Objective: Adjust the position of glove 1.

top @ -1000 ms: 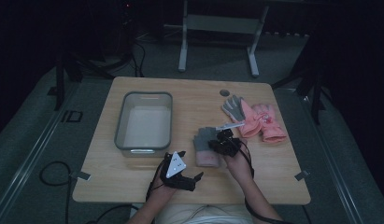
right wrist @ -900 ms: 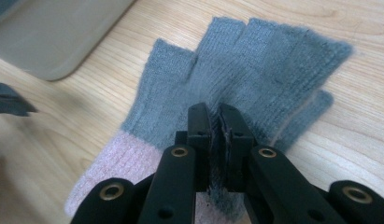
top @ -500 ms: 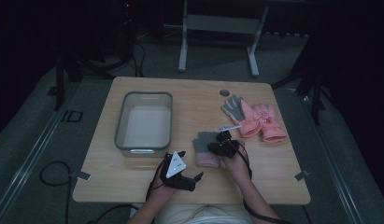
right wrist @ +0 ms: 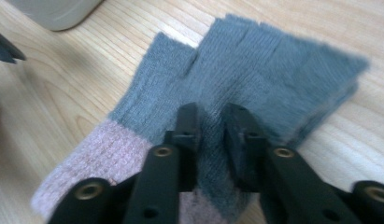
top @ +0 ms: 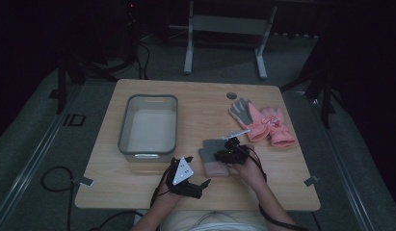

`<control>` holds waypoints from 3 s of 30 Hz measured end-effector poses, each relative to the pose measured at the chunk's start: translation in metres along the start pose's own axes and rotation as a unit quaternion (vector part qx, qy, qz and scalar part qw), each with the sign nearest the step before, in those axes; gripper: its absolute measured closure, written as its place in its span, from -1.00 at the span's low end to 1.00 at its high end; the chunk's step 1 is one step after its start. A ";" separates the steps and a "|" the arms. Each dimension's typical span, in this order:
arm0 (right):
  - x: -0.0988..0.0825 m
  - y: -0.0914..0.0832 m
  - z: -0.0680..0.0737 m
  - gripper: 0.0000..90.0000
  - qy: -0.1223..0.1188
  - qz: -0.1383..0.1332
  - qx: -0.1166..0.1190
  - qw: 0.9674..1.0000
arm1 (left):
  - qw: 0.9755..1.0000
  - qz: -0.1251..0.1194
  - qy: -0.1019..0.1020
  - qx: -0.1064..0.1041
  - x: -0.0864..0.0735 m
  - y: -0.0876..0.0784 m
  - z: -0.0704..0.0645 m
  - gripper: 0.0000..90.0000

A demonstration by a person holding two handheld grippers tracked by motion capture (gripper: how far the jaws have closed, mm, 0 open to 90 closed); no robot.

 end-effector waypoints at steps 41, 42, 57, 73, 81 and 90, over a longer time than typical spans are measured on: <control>0.033 0.010 -0.063 0.28 0.066 0.003 -0.050 0.997 | 0.966 0.218 0.136 -0.038 0.002 0.058 -0.003 0.17; 0.031 0.012 -0.063 0.26 0.072 0.010 -0.050 0.996 | 0.966 0.219 0.133 -0.038 0.002 0.058 -0.002 0.22; 0.021 0.033 -0.048 0.10 0.106 0.041 -0.003 0.994 | 0.971 0.201 0.086 -0.101 0.001 0.054 0.006 0.60; 0.031 0.038 -0.021 0.63 0.064 0.034 0.048 0.996 | 0.964 0.228 0.084 -0.109 0.003 0.054 0.009 0.65; 0.042 0.015 -0.030 0.67 0.073 0.004 0.035 0.997 | 0.966 0.229 0.074 -0.096 0.023 0.048 0.014 0.65; 0.070 -0.017 -0.035 0.67 0.073 -0.041 0.032 0.996 | 0.961 0.237 0.115 -0.087 0.060 0.029 0.020 0.66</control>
Point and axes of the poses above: each handheld gripper's, and its own axes: y roughly forward along the jaws, x roughly out of its top, z roughly to its left, the point moved 10 cm from there along y, roughly forward along the jaws, and after that the axes turned 15 degrees about -x, right-handed, at the moved point
